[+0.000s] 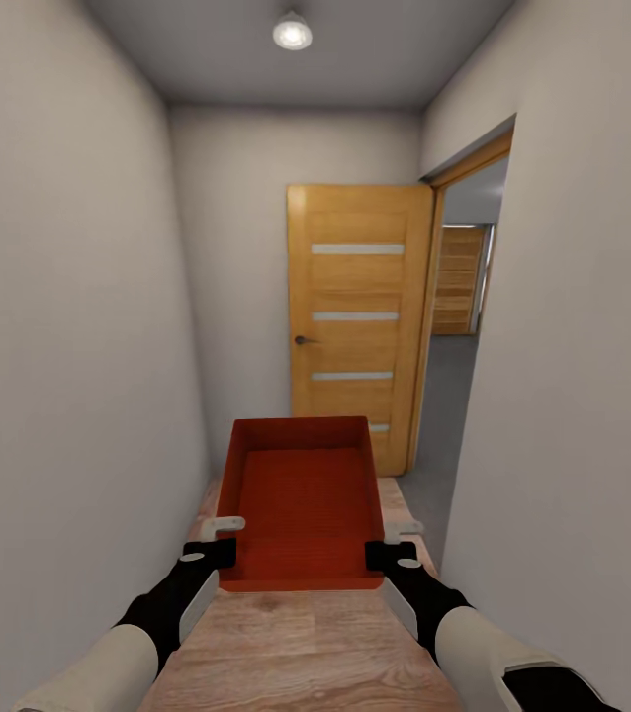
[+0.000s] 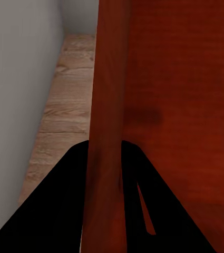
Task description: Move the two storage containers from the living room to the garage. In the garage, place one container on the floor and stack the other container on top of it (either order is fine).
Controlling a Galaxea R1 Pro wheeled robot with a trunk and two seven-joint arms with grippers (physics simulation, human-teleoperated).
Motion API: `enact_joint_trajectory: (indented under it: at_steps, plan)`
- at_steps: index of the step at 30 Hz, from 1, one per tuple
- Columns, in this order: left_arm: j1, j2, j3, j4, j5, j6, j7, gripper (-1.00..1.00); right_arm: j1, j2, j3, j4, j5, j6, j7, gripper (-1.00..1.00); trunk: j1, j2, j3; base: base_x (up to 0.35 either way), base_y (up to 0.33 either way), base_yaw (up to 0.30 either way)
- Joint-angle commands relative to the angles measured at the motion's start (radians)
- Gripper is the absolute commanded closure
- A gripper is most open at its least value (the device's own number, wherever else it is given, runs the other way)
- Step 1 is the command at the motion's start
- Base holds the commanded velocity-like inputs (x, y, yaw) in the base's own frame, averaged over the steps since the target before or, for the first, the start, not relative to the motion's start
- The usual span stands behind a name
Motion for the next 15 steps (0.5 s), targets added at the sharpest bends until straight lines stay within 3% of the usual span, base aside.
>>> enact_joint_trajectory:
  at_steps: [1, 15]
  plan:
    - [0.000, 0.002, 0.080, 0.000, 0.006, 0.007, 0.067, 1.00, -0.001, -0.044, -0.033, -0.003, 0.015, -0.068, -0.031, 1.00, 0.001, -0.001, 0.000, 0.323, 0.000, 0.000]
    - [0.000, 0.003, 0.080, 0.000, 0.006, 0.007, 0.067, 1.00, 0.000, -0.044, -0.033, -0.003, 0.015, -0.068, -0.031, 1.00, 0.001, -0.001, 0.000, 0.323, 0.000, 0.000]
